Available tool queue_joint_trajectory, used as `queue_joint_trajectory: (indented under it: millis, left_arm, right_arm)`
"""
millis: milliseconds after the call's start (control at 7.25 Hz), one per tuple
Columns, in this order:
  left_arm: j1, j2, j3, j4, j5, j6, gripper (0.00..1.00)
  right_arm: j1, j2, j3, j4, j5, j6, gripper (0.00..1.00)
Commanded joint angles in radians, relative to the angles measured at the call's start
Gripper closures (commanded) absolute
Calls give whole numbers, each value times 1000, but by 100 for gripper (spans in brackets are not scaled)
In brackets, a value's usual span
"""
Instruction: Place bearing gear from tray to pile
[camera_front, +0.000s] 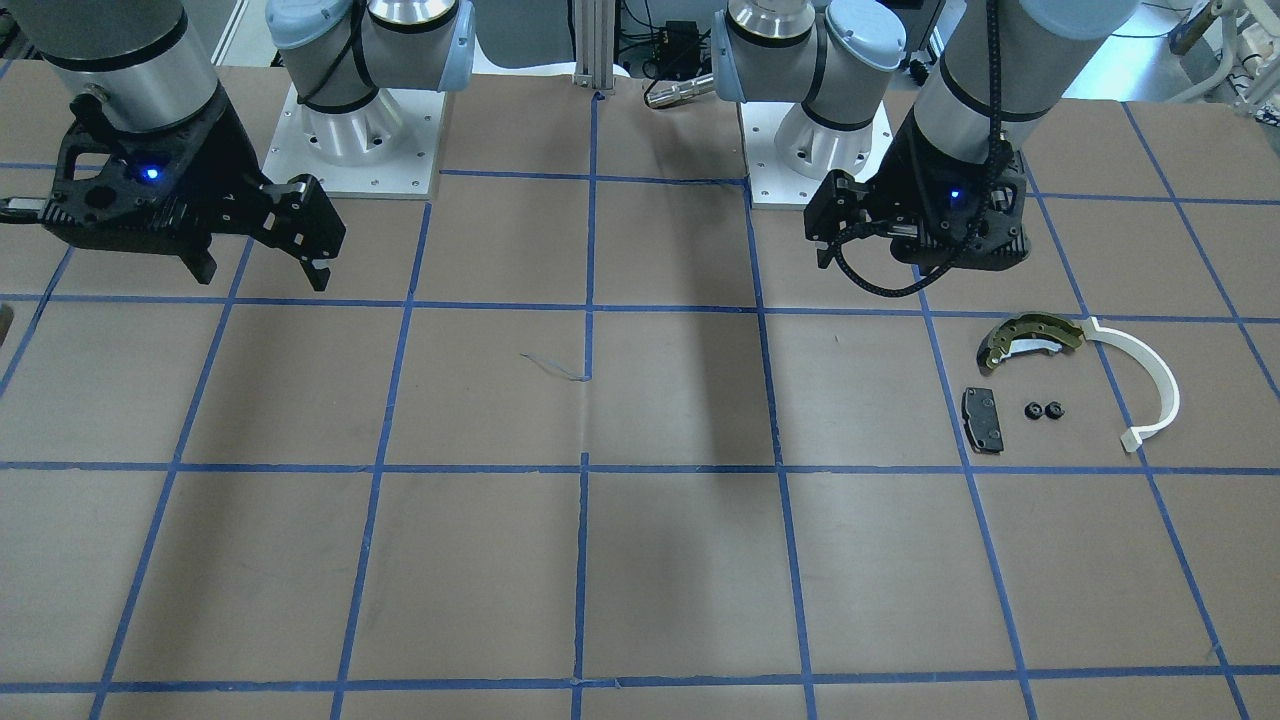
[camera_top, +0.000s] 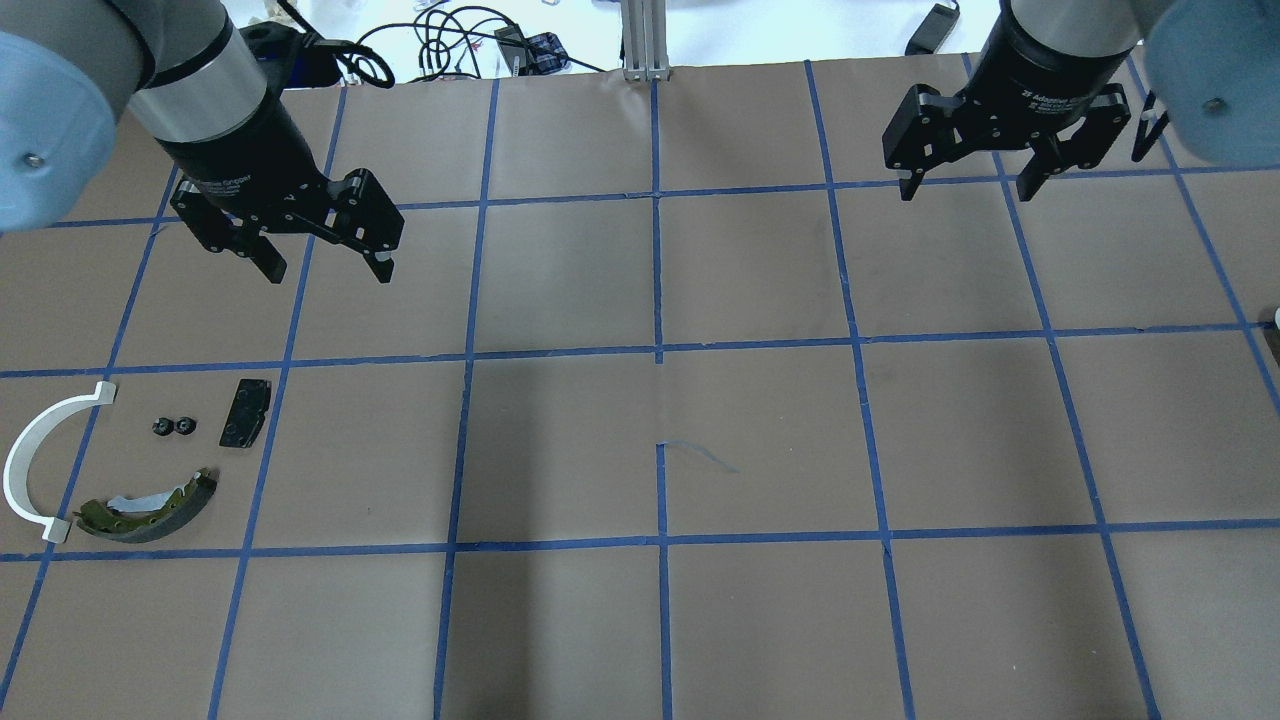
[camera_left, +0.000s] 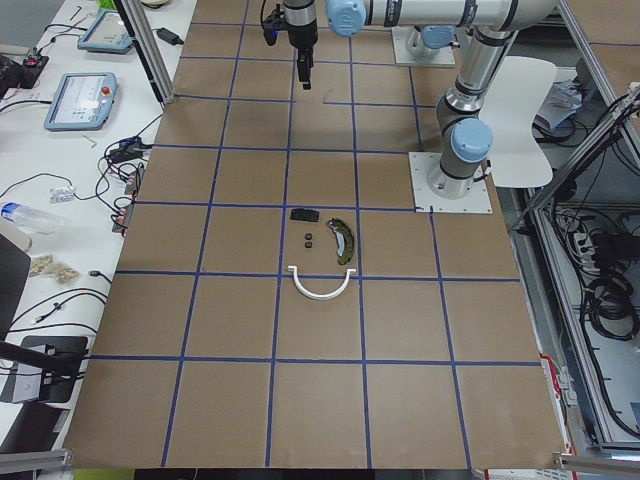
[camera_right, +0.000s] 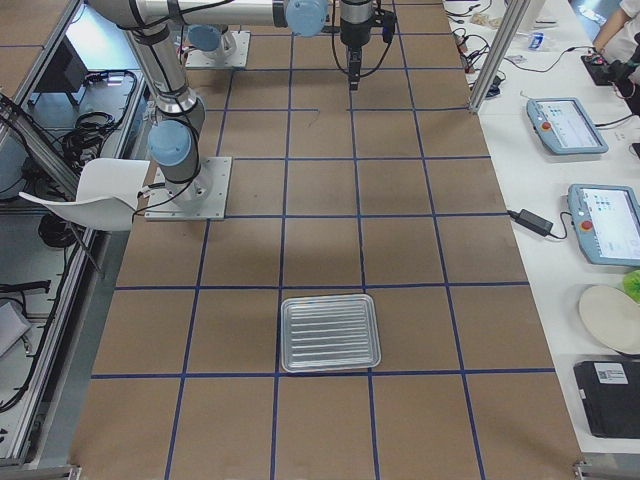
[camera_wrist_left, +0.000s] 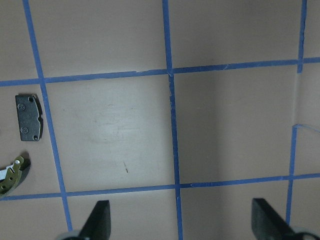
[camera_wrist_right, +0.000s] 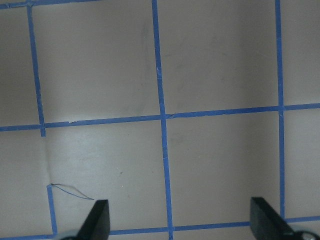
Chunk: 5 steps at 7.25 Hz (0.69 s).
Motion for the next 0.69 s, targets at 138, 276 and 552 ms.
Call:
queue_joint_trajectory:
  millis: [138,276,552]
  left_arm:
    - [-1,-1,-1,7,1,-8,0]
    - [0,1,-4,4,2,-8,0]
    - [-2,2,-4,5,1,-11,0]
  right_arm:
    - [0,2,-2,-4,1,-1,0]
    - [0,2,-2,-4,0,-1,0]
    - [0,2,-1,-4,0,1,0]
